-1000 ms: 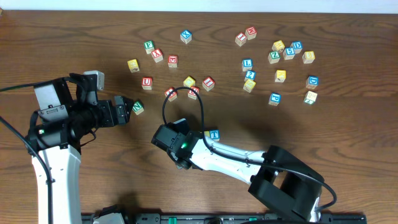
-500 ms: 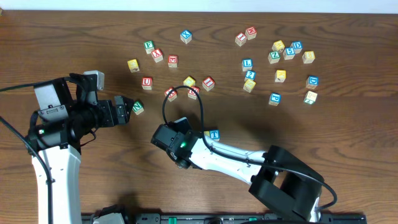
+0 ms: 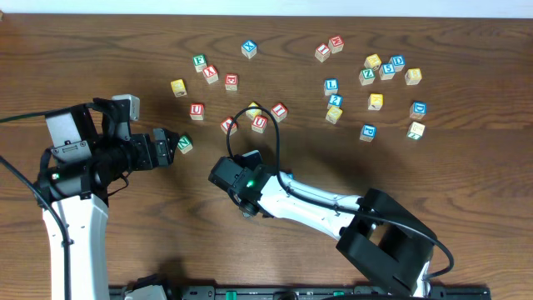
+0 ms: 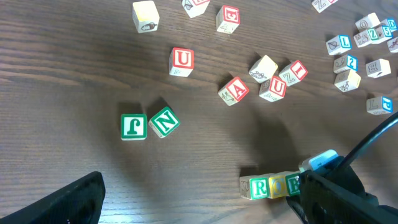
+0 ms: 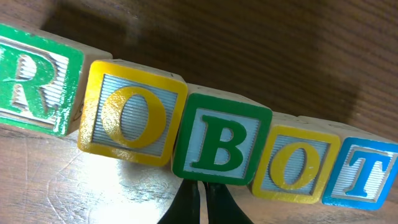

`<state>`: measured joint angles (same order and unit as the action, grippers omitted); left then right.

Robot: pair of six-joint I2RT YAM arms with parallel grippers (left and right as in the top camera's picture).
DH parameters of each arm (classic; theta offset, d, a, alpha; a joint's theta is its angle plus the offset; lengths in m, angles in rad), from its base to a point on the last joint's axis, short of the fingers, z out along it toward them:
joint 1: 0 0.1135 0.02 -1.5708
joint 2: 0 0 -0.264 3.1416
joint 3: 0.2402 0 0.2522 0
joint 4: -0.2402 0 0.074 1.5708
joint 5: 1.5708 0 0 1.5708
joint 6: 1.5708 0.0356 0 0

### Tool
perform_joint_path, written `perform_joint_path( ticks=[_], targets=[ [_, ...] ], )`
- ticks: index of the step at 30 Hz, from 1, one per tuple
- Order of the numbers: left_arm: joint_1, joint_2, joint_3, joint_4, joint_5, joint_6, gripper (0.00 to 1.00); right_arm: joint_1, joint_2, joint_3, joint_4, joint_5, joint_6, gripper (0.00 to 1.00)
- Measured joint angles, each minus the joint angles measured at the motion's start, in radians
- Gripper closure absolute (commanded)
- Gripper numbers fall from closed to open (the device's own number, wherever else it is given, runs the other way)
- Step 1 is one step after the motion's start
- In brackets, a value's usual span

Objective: Spell out ROBOT

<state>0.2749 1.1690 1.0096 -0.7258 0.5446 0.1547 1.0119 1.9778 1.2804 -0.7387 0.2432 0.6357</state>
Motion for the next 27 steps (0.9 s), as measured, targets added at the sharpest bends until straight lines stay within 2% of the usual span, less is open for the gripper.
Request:
perform_joint_path(
  ticks=[16,27],
  targets=[
    [0.000,0.000,0.000,0.000,0.000,0.000,0.02,0.000,0.000,0.000,0.016,0.019,0.000,0.99],
    [0.000,0.000,0.000,0.000,0.000,0.000,0.02,0.040,0.000,0.002,-0.048,-0.021,0.025,0.99]
  ],
)
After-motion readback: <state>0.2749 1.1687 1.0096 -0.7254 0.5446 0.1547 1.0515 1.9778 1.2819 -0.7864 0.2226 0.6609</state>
